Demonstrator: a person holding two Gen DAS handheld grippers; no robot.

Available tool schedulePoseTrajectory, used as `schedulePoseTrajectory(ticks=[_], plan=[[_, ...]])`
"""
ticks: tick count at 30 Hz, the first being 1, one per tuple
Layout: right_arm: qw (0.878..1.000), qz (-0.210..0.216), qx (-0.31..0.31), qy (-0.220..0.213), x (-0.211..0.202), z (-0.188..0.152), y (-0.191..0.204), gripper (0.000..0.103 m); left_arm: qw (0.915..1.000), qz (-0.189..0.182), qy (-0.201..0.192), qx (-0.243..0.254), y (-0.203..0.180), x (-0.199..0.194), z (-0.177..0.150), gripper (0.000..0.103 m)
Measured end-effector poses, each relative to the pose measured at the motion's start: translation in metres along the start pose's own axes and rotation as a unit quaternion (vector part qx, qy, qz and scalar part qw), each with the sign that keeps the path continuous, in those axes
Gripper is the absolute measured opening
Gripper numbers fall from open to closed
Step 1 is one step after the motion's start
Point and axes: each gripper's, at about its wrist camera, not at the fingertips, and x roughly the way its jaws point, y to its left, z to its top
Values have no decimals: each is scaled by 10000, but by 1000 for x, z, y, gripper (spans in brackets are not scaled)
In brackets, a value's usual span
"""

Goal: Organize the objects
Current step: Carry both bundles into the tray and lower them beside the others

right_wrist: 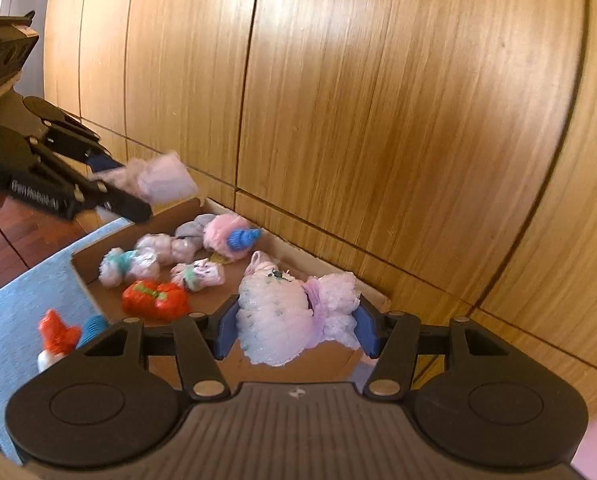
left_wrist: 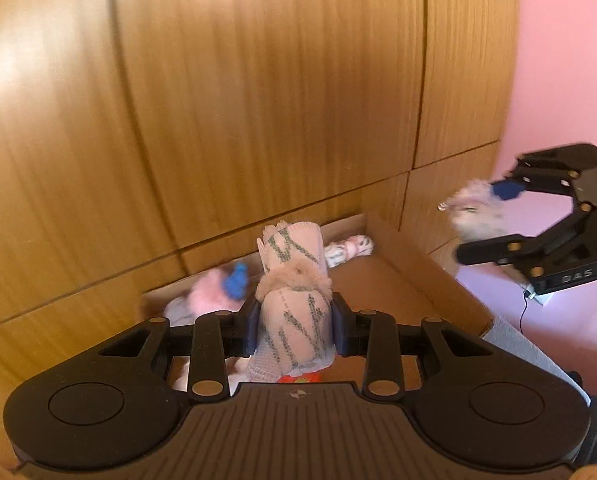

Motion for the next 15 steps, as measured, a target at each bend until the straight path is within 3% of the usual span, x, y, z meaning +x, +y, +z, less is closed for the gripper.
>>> schedulePoseTrajectory(ticks=[15], plan=[[9977, 55, -148, 655, 81, -7, -8, 54, 9959, -321, 838, 80, -14, 99, -8, 42]])
